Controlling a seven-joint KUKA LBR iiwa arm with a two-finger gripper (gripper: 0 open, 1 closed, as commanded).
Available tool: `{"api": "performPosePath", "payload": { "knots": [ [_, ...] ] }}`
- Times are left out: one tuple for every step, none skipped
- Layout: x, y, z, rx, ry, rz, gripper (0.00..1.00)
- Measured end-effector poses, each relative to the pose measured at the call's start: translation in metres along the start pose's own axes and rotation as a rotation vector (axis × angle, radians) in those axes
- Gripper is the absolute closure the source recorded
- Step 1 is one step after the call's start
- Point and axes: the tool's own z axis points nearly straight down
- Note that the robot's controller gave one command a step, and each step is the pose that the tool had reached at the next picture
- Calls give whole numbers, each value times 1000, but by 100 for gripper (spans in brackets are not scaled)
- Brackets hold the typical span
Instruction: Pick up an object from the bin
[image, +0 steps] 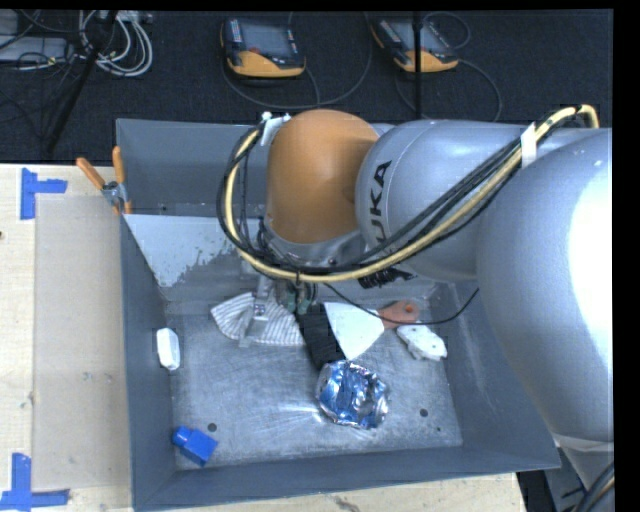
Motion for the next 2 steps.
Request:
{"api": "performPosePath", "payload": {
  "knots": [
    [-5,-17,3,0,0,-222,0],
    [-5,-23,29,1,2,61,0]
  ]
}}
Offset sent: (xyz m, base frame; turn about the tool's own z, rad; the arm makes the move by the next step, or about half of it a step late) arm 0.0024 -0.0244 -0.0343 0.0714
